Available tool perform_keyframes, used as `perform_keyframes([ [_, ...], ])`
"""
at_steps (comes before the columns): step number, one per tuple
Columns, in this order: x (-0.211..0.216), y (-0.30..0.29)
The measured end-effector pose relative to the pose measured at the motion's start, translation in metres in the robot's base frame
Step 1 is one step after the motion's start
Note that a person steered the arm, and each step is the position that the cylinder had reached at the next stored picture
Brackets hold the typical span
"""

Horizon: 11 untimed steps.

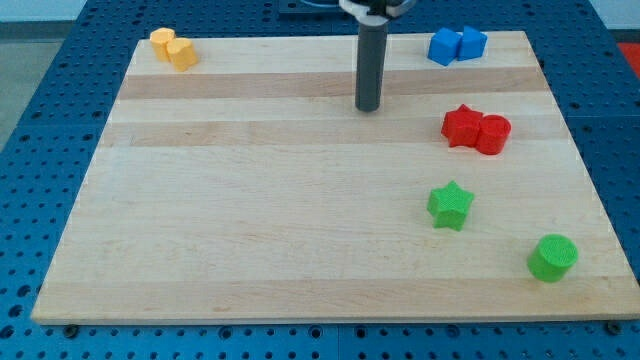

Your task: Move the green star to the left center of the board

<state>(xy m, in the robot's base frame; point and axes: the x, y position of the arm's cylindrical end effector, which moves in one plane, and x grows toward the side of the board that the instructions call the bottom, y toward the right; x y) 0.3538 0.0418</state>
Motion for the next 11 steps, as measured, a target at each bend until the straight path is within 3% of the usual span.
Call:
perform_keyframes([
  [4,0.091,0.013],
  [6,0.095,0.088],
  [8,0.136,0.154],
  [9,0.154,0.158],
  [11,0.16,0.099],
])
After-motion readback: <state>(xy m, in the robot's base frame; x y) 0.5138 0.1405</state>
